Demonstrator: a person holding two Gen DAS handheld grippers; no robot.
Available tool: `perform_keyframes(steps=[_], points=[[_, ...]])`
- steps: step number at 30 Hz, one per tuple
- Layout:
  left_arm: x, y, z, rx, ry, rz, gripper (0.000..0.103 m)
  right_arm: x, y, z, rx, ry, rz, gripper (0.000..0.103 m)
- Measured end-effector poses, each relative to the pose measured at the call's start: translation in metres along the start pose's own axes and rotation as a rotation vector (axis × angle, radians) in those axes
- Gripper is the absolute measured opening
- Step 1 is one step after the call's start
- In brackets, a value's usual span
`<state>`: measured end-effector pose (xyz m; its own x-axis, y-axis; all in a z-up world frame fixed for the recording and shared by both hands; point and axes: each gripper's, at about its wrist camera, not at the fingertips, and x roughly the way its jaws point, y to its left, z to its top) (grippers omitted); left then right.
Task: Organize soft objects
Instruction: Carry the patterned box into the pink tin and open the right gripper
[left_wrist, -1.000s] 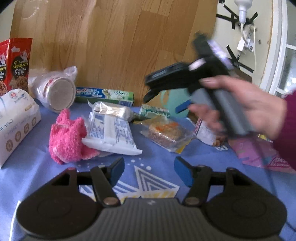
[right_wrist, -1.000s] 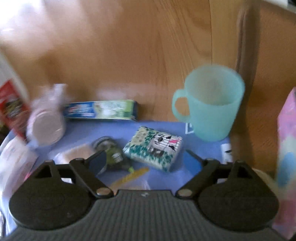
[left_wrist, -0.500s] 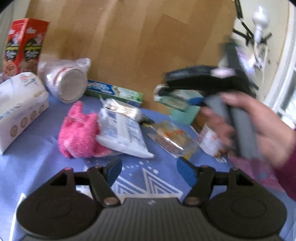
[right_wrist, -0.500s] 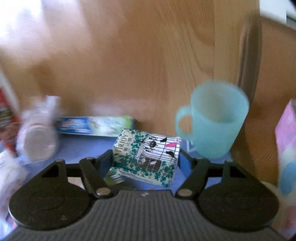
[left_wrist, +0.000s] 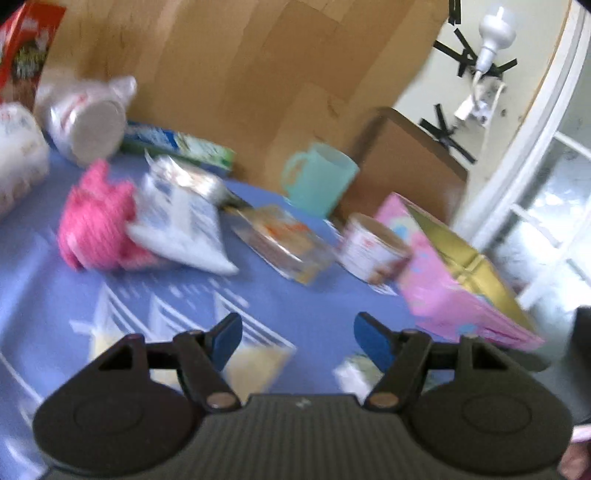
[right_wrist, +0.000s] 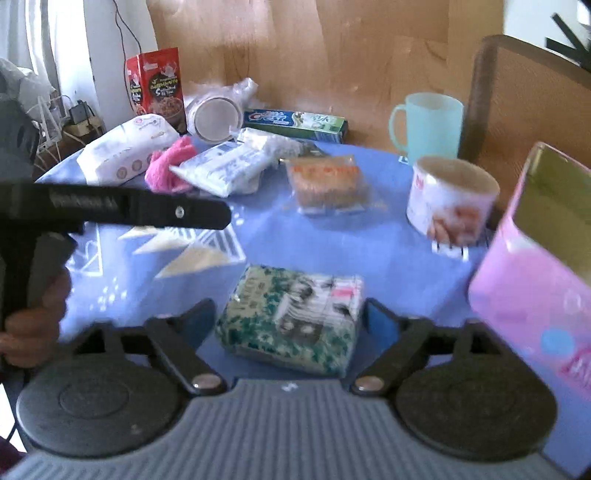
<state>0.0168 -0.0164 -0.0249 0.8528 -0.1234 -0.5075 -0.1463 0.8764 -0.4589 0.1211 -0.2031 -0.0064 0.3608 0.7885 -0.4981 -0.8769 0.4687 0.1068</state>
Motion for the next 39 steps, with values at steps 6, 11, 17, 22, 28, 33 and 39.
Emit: perform_keyframes(steps=[6, 11, 17, 22, 28, 33, 39], points=[[0.017, -0.027, -0.014, -0.013, 0.128, -0.027, 0.047, 0.003, 0.010, -0.010, -0.089, -0.015, 0.002, 0.097], [0.029, -0.063, -0.015, 0.077, 0.147, 0.006, 0.043, -0.012, 0.007, -0.016, -0.062, -0.100, -0.008, 0.077], [0.048, -0.127, 0.015, 0.207, 0.096, -0.106, 0.043, -0.058, -0.025, -0.016, -0.028, -0.277, -0.153, 0.077], [0.091, -0.189, 0.036, 0.336, 0.074, -0.163, 0.048, -0.078, -0.078, -0.008, 0.070, -0.336, -0.284, 0.077], [0.093, -0.181, 0.036, 0.315, 0.004, -0.108, 0.056, -0.056, -0.140, 0.002, 0.169, -0.311, -0.533, 0.090], [0.053, -0.107, 0.016, 0.273, -0.036, 0.032, 0.063, -0.067, -0.153, 0.000, 0.280, -0.425, -0.503, 0.083], [0.017, -0.003, 0.004, 0.115, -0.047, 0.230, 0.063, -0.045, -0.088, 0.037, 0.109, -0.403, -0.198, 0.048]])
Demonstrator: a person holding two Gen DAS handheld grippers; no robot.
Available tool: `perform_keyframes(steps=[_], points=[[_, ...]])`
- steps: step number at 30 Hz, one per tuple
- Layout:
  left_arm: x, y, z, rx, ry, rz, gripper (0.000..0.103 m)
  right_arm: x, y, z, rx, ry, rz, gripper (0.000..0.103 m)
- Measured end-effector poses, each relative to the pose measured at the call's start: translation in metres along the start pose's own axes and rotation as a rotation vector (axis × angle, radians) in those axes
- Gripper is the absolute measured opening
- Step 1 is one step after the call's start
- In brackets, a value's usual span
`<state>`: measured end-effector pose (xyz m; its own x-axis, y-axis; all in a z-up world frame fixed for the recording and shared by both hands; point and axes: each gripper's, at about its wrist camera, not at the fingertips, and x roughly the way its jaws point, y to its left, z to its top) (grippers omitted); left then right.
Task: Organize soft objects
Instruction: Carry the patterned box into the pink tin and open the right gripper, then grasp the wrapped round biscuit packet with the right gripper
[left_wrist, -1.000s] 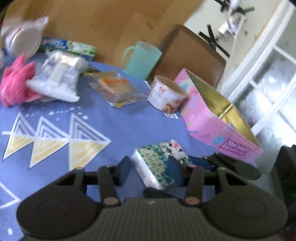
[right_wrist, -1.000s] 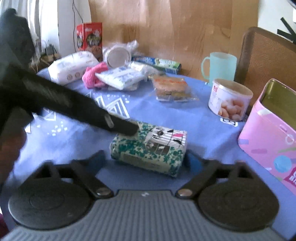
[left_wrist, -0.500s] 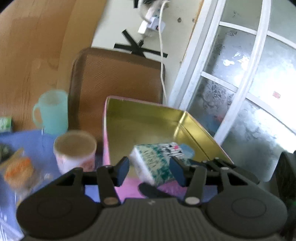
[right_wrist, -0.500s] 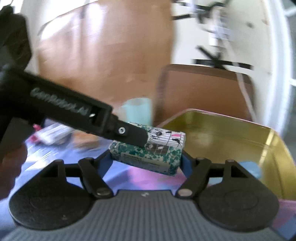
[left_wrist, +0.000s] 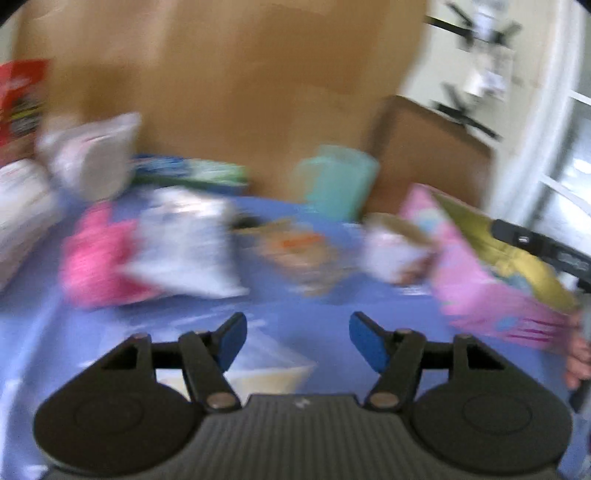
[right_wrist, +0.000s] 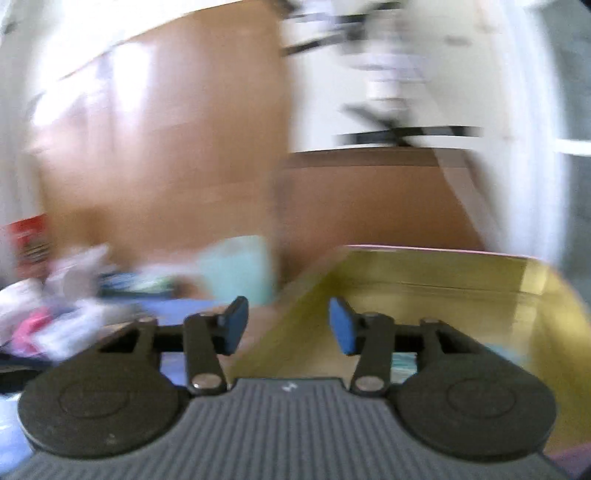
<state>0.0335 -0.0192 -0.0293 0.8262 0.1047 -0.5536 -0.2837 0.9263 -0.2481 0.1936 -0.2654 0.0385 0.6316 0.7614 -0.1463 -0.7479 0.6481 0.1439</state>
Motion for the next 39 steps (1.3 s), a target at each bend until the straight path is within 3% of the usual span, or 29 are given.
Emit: perform_keyframes(steps=[3, 4, 5, 7, 11, 17, 18, 20, 24, 28, 30, 31, 35, 37, 39], points=[[-0.003, 0.029, -0.009, -0.052, -0.017, 0.041, 0.063, 0.033, 0.050, -0.001, -0.106, 0.119, 0.161, 0.052], [-0.003, 0.035, -0.010, -0.075, -0.020, 0.038, 0.063, 0.047, 0.065, -0.004, -0.130, 0.152, 0.182, 0.064], [-0.002, 0.040, -0.009, -0.105, -0.022, 0.014, 0.063, 0.059, 0.077, -0.008, -0.152, 0.174, 0.196, 0.084], [-0.006, 0.044, -0.008, -0.119, -0.073, -0.016, 0.063, 0.084, 0.096, -0.013, -0.208, 0.208, 0.193, 0.094], [-0.009, 0.037, -0.011, -0.078, -0.103, -0.042, 0.064, 0.127, 0.110, -0.013, -0.294, 0.244, 0.151, 0.095], [-0.016, 0.027, -0.011, -0.037, -0.141, -0.063, 0.066, 0.172, 0.101, -0.011, -0.296, 0.372, 0.109, 0.093], [-0.015, 0.028, -0.011, -0.048, -0.139, -0.069, 0.066, 0.170, 0.101, -0.013, -0.308, 0.364, 0.111, 0.090], [-0.016, 0.032, -0.010, -0.068, -0.139, -0.080, 0.067, 0.158, 0.107, -0.015, -0.325, 0.351, 0.087, 0.073], [-0.016, 0.038, -0.009, -0.086, -0.131, -0.100, 0.067, 0.113, 0.110, -0.026, -0.255, 0.351, 0.195, 0.072], [-0.016, 0.034, -0.010, -0.064, -0.093, -0.168, 0.071, 0.040, 0.111, -0.048, -0.298, 0.324, 0.291, 0.075], [-0.015, 0.027, -0.010, -0.055, -0.066, -0.205, 0.071, 0.005, 0.104, -0.057, -0.321, 0.288, 0.262, 0.082], [-0.015, 0.023, -0.011, -0.061, -0.052, -0.232, 0.071, -0.013, 0.099, -0.062, -0.321, 0.258, 0.224, 0.093], [-0.005, 0.001, -0.011, -0.066, 0.010, -0.287, 0.071, -0.041, 0.080, -0.072, -0.211, 0.253, 0.193, 0.094], [0.004, -0.014, -0.010, -0.040, 0.061, -0.273, 0.066, -0.042, 0.081, -0.076, -0.174, 0.252, 0.211, 0.091], [0.010, -0.027, -0.012, -0.012, 0.114, -0.272, 0.048, -0.036, 0.085, -0.078, -0.172, 0.265, 0.227, 0.083]])
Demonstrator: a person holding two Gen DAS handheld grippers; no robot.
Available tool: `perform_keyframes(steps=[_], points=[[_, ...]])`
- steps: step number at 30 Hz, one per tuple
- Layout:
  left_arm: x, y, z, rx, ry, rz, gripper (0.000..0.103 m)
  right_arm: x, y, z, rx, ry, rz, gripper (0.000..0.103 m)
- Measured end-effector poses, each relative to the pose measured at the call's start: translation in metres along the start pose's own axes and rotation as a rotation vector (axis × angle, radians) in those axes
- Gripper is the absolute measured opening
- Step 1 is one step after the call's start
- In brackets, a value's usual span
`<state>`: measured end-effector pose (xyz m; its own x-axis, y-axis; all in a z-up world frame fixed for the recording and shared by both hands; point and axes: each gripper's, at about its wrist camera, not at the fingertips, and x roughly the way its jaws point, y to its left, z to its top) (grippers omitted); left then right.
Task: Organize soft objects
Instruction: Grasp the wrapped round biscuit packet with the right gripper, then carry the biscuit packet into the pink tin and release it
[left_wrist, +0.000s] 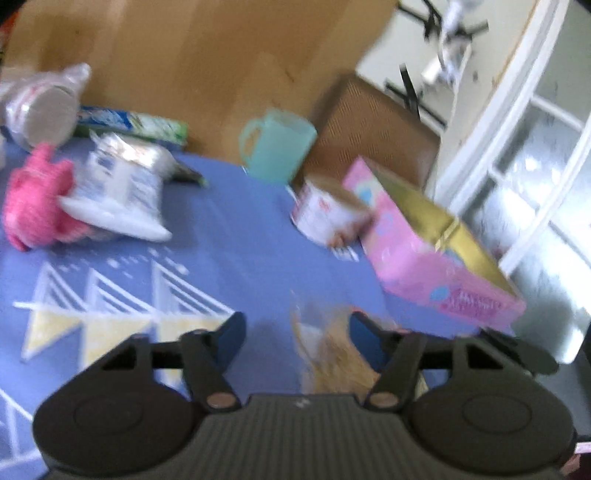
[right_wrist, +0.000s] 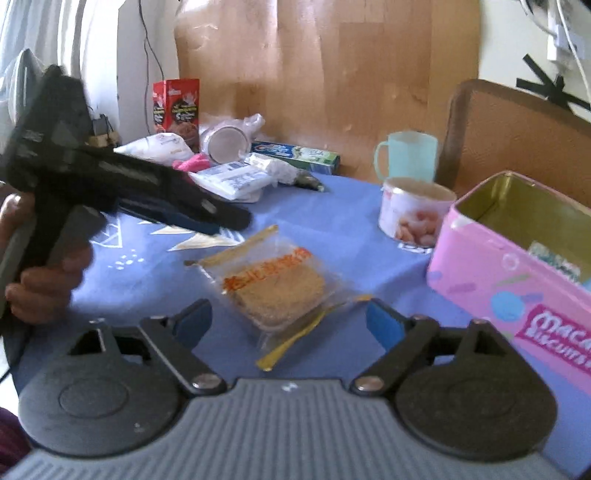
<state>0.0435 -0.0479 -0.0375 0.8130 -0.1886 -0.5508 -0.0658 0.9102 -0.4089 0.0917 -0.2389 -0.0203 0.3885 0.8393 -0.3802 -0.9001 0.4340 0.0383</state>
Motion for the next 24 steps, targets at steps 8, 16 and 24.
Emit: perform_keyframes(steps=[8, 16, 24], points=[[0.001, -0.038, 0.008, 0.034, 0.018, -0.017, 0.042, 0.006, 0.002, -0.004, 0.036, -0.053, -0.011, 0.061], [0.037, -0.135, 0.060, 0.271, -0.057, -0.125, 0.042, -0.045, -0.054, 0.002, 0.065, -0.247, -0.235, 0.060], [0.114, -0.187, 0.085, 0.337, -0.067, -0.060, 0.056, -0.038, -0.135, 0.010, 0.180, -0.216, -0.300, 0.061]])
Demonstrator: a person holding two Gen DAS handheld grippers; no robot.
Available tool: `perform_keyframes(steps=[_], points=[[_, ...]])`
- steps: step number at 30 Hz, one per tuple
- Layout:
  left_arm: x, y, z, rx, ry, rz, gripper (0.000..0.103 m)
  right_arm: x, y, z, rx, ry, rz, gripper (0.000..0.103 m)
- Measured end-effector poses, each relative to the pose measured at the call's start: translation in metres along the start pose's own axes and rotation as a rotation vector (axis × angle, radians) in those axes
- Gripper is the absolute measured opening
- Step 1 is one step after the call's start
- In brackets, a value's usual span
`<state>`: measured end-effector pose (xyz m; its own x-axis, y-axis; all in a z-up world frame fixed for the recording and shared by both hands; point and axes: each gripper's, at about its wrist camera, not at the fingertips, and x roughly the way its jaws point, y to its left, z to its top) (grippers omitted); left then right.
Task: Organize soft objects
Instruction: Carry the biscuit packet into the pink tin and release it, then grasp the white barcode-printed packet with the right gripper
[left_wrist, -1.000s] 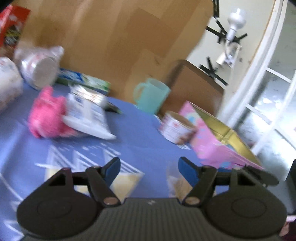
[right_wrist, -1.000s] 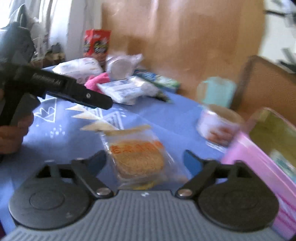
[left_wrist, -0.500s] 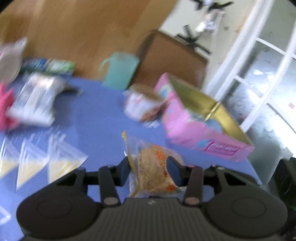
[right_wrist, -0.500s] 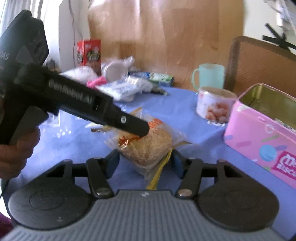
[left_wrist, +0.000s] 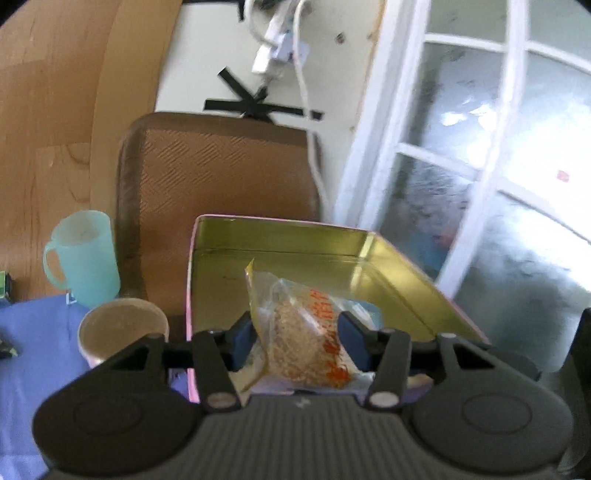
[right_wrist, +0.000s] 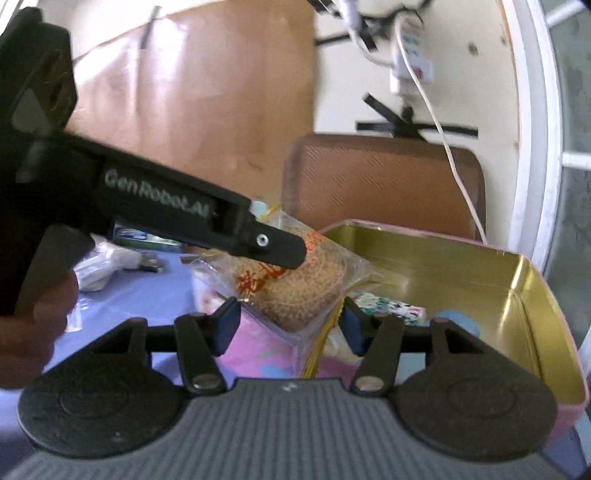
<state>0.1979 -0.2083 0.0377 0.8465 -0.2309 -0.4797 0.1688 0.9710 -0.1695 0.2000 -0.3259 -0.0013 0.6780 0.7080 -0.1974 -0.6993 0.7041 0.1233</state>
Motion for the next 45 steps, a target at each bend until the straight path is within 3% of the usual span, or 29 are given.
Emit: perform_keyframes(steps=[2, 3, 6, 7, 9, 14, 18, 21, 26, 30, 33, 36, 40, 44, 45], points=[[0.018, 0.001, 0.002, -0.010, 0.048, 0.043, 0.067, 0.022, -0.018, 0.005, 0.039, 0.063, 0.017, 0.061], [0.024, 0.001, 0.002, -0.020, 0.066, 0.051, 0.067, 0.029, -0.027, 0.006, 0.058, 0.099, 0.006, 0.060], [0.019, 0.001, -0.003, -0.036, 0.074, 0.027, 0.072, 0.044, -0.050, 0.008, 0.083, 0.191, -0.121, 0.057], [0.012, 0.001, -0.005, -0.033, 0.062, 0.013, 0.073, 0.039, -0.057, 0.009, 0.077, 0.179, -0.198, 0.062], [-0.002, -0.002, -0.010, -0.022, 0.040, -0.008, 0.074, 0.023, -0.068, 0.009, 0.090, 0.142, -0.273, 0.065], [-0.040, 0.005, -0.026, -0.015, -0.016, -0.035, 0.074, -0.020, -0.069, 0.017, 0.131, 0.004, -0.270, 0.065], [-0.083, 0.037, -0.051, -0.052, -0.046, 0.012, 0.074, -0.017, -0.043, 0.032, 0.121, -0.032, -0.140, 0.065], [-0.124, 0.072, -0.079, -0.085, -0.067, 0.110, 0.074, 0.001, -0.006, 0.042, 0.121, -0.006, 0.024, 0.065], [-0.195, 0.149, -0.130, -0.249, -0.114, 0.356, 0.074, 0.044, 0.081, 0.044, 0.056, 0.105, 0.272, 0.064], [-0.225, 0.195, -0.157, -0.363, -0.150, 0.526, 0.073, 0.095, 0.152, 0.041, 0.078, 0.220, 0.387, 0.065], [-0.230, 0.210, -0.162, -0.434, -0.194, 0.498, 0.073, 0.144, 0.192, 0.045, 0.181, 0.317, 0.391, 0.068], [-0.231, 0.207, -0.163, -0.405, -0.209, 0.482, 0.073, 0.178, 0.220, 0.050, 0.238, 0.363, 0.363, 0.079], [-0.235, 0.205, -0.165, -0.398, -0.227, 0.444, 0.073, 0.201, 0.246, 0.046, 0.162, 0.395, 0.333, 0.088], [-0.234, 0.210, -0.167, -0.429, -0.235, 0.417, 0.073, 0.198, 0.239, 0.036, 0.111, 0.405, 0.338, 0.068], [-0.234, 0.210, -0.168, -0.433, -0.237, 0.414, 0.073, 0.190, 0.231, 0.034, 0.109, 0.399, 0.325, 0.067]])
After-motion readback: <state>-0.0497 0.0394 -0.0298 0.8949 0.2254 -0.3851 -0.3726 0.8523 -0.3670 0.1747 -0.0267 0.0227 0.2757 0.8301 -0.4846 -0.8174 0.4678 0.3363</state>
